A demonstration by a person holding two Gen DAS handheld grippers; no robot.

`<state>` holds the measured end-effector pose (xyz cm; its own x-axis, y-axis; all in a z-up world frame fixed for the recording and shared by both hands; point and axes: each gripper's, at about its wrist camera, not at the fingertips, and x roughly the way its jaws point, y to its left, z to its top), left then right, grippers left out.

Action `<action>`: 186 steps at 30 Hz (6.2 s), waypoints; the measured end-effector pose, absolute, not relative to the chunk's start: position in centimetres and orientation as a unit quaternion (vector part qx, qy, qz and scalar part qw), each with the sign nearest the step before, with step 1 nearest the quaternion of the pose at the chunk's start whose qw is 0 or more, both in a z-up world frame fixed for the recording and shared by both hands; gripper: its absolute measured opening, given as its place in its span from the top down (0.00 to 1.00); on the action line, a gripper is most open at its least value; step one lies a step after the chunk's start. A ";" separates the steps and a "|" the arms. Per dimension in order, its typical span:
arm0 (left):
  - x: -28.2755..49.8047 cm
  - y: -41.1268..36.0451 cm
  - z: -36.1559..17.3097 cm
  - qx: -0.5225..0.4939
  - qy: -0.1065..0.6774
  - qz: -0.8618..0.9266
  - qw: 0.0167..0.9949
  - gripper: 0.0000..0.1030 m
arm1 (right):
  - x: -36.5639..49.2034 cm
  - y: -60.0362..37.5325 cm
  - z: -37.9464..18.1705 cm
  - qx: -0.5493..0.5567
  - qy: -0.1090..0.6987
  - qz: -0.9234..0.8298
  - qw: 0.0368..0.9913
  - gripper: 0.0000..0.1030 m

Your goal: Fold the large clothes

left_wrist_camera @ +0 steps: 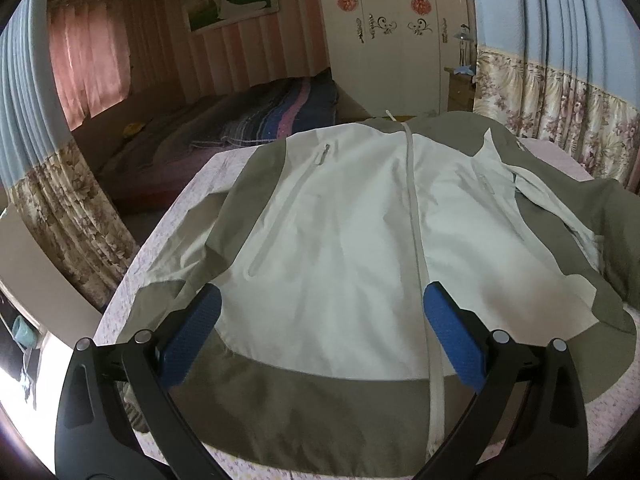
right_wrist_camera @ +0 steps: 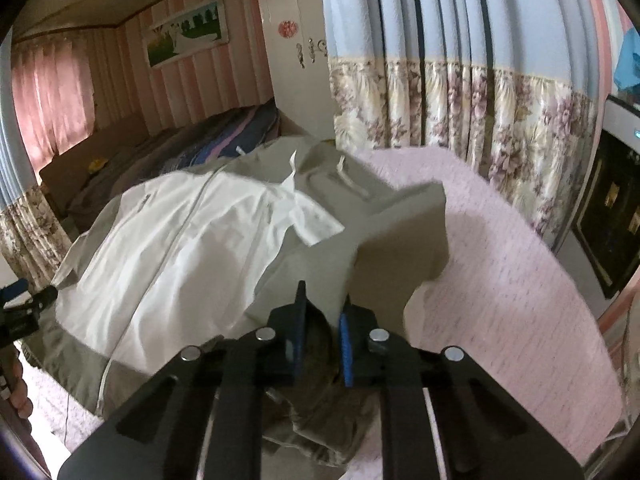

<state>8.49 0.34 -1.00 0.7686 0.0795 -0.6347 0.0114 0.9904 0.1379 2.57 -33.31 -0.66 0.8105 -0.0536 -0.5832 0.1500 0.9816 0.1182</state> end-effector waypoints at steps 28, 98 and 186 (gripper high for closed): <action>23.5 -0.2 6.9 0.121 0.288 0.031 0.949 0.03 | 28.4 -34.2 20.8 -0.029 0.206 0.124 0.970 0.90; 38.4 7.9 -2.4 0.084 0.412 0.084 0.903 0.56 | 31.4 -35.9 -6.2 0.111 0.372 0.025 0.921 0.02; 16.6 8.8 -2.5 0.045 0.411 0.060 0.909 0.11 | 15.5 -45.3 3.1 -0.032 0.355 -0.055 0.933 0.30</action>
<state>16.62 8.76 -2.47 0.6548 0.1458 -0.7416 -0.0723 0.9888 0.1306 15.53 -45.27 3.14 0.7414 -0.1248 -0.6593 0.0794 0.9920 -0.0985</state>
